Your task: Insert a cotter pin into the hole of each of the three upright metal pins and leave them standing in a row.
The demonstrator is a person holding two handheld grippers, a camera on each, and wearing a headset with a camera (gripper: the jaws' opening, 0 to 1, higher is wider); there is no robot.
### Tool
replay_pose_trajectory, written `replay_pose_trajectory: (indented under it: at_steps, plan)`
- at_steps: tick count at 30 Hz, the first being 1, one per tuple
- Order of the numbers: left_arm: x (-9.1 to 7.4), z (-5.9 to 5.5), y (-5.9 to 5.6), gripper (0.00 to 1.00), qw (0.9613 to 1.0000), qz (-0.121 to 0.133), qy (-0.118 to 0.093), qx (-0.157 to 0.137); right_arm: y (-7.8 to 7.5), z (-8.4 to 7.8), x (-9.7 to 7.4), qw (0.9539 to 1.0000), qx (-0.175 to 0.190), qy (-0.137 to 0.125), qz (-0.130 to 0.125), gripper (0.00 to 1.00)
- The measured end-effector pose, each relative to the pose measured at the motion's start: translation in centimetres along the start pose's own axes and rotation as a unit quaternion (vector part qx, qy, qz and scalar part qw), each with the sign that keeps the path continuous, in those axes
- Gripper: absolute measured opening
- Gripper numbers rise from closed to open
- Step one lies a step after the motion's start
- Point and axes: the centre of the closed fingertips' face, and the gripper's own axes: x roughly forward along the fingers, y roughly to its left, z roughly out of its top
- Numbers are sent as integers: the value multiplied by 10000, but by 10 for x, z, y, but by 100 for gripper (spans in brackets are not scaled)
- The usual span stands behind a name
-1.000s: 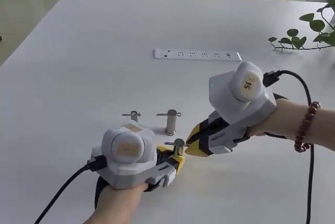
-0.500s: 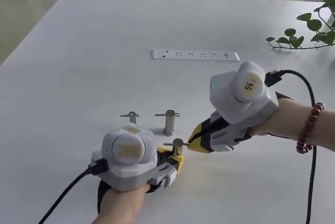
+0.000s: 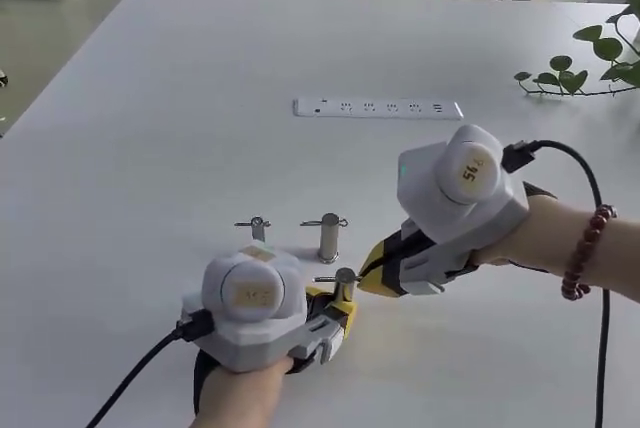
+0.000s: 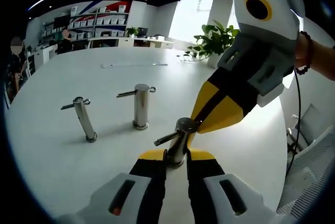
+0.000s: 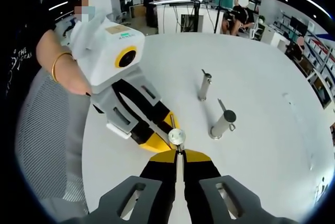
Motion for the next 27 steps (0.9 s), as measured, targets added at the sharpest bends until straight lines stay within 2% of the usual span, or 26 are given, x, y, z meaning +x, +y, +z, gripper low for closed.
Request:
replay_pose_trajectory:
  at_steps: [17, 23, 27]
  plan:
    - [1, -1, 0, 13, 10000, 25, 32, -14, 0, 0, 2, 9999, 72, 13, -75, 0]
    - [0, -3, 0, 14, 9999, -9, 108, -42, 0, 0, 2, 9997, 219, -56, -54, 1]
    - [-2, -4, 1, 17, 9998, -6, 189, -4, 0, 3, 0, 9989, 423, -220, -13, 4]
